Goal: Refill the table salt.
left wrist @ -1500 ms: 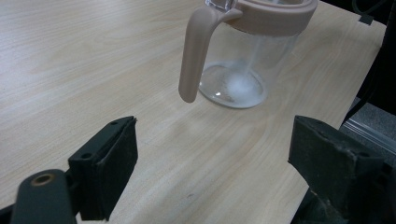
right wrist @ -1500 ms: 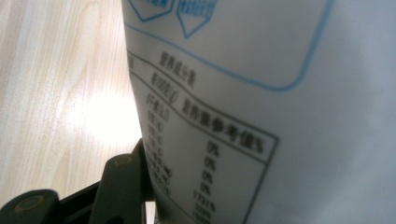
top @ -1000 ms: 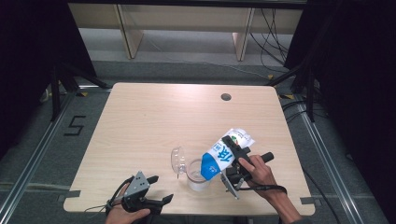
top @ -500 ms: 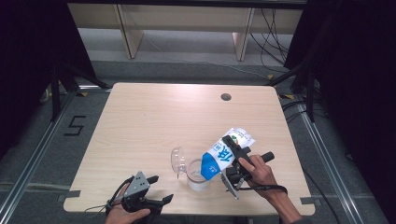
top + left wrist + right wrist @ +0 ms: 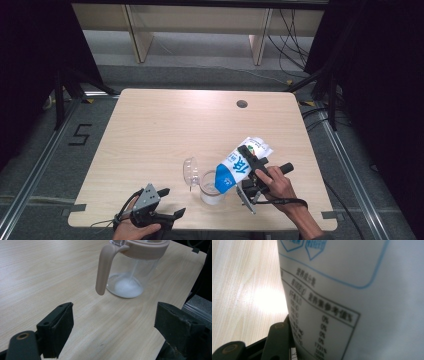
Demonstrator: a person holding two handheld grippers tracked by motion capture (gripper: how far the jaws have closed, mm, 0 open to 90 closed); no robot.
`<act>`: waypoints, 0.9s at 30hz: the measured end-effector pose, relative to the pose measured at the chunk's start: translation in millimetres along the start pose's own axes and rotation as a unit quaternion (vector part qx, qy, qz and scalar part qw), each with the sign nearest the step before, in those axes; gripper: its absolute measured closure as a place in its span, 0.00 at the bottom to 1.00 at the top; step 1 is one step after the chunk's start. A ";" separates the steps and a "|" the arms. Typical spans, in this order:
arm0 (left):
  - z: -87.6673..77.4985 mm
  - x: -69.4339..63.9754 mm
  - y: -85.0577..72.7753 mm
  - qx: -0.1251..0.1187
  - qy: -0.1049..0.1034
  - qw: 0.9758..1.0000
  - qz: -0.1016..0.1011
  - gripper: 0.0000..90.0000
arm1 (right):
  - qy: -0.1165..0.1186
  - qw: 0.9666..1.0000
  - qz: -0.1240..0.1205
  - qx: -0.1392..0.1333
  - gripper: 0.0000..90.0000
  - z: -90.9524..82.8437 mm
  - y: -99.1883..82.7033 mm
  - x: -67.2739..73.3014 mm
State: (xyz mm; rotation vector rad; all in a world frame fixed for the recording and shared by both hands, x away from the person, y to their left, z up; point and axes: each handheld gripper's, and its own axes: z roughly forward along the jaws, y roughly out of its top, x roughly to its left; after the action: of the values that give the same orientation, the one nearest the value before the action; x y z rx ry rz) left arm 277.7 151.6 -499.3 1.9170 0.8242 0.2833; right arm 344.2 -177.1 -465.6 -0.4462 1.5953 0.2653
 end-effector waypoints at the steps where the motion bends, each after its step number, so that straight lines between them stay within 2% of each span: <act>1: 0.1 0.0 0.0 -0.001 0.000 1.000 0.000 0.17 | 0.000 1.000 0.000 -0.001 0.56 0.0 0.0 0.1; 5: -0.1 0.1 0.0 0.000 0.000 1.000 0.001 0.17 | -0.002 1.000 0.003 0.004 0.56 -0.5 0.0 0.4; 6: -0.1 0.1 0.0 0.000 0.001 1.000 0.001 0.17 | 0.004 1.000 0.020 0.010 0.56 -0.9 -0.3 2.8; 8: -0.1 0.0 -0.1 0.001 0.001 1.000 0.001 0.17 | 0.007 1.000 0.025 0.016 0.57 -1.7 -0.6 4.5; 9: 0.0 -0.2 -0.1 0.001 0.001 1.000 -0.001 0.17 | 0.004 1.000 0.013 0.011 0.57 -1.1 -0.5 3.2; 12: -0.1 0.1 0.0 0.001 0.001 1.000 0.001 0.17 | 0.003 1.000 0.013 0.009 0.57 -0.8 -0.1 3.2; 13: -0.2 0.2 0.0 0.001 0.001 1.000 0.001 0.17 | -0.002 1.000 -0.003 0.003 0.57 -0.5 0.2 0.7; 27: -0.1 0.1 0.0 0.000 0.001 1.000 0.001 0.17 | -0.004 1.000 -0.007 0.006 0.57 -0.8 -0.2 0.3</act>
State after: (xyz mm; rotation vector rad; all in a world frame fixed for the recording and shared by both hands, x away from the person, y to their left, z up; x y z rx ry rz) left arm 277.8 151.7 -499.3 1.9184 0.8241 0.2847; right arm 343.5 -177.7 -465.9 -0.4468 1.5853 0.2463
